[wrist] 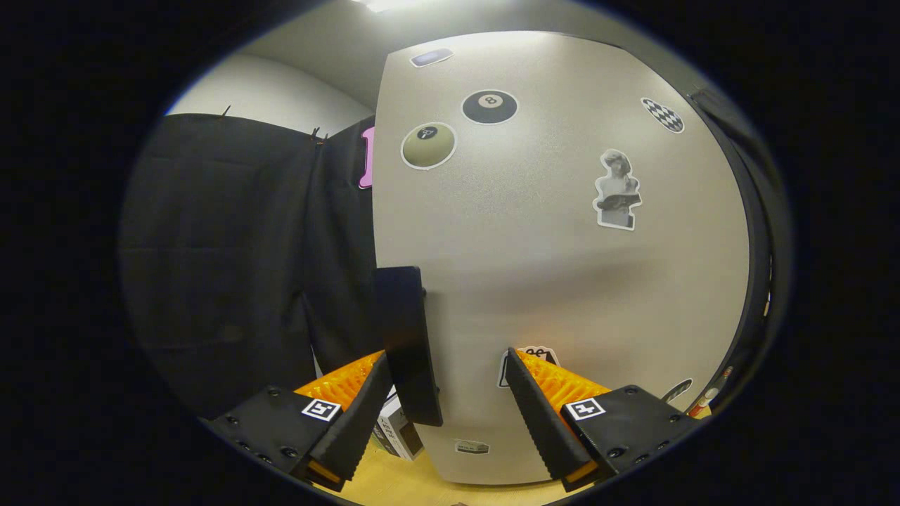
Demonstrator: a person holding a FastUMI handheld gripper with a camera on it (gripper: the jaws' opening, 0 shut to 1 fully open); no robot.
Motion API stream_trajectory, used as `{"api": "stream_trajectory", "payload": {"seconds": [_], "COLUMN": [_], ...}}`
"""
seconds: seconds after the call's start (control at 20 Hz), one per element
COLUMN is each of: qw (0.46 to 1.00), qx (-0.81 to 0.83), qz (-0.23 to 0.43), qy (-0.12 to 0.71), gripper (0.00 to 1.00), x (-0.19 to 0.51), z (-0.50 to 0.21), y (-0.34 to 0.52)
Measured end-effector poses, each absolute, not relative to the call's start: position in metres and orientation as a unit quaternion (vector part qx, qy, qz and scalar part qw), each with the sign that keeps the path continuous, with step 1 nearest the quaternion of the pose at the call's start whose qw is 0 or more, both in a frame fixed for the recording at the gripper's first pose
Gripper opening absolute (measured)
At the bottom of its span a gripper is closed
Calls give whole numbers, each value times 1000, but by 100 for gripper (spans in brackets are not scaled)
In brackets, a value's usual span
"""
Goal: Open the shoe cabinet door, grab the shoes and put them into the shoe cabinet, then close the shoe cabinet door.
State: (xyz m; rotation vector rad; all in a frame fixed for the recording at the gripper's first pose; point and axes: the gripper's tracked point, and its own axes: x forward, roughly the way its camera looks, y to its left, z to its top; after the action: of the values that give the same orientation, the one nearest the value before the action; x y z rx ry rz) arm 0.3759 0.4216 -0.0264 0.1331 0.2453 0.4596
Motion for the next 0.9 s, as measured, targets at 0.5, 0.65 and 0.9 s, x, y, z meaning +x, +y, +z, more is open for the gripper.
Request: {"api": "stream_trajectory", "payload": {"seconds": [0.5,0.65,0.9], "qw": [968,968,978], "qx": [61,70,38], "qz": [196,193,173], "qy": [142,145,113], "gripper": [100,100,98], "x": [373,358,303], "z": [-30,-28,-7], "y": [425,415,362]}}
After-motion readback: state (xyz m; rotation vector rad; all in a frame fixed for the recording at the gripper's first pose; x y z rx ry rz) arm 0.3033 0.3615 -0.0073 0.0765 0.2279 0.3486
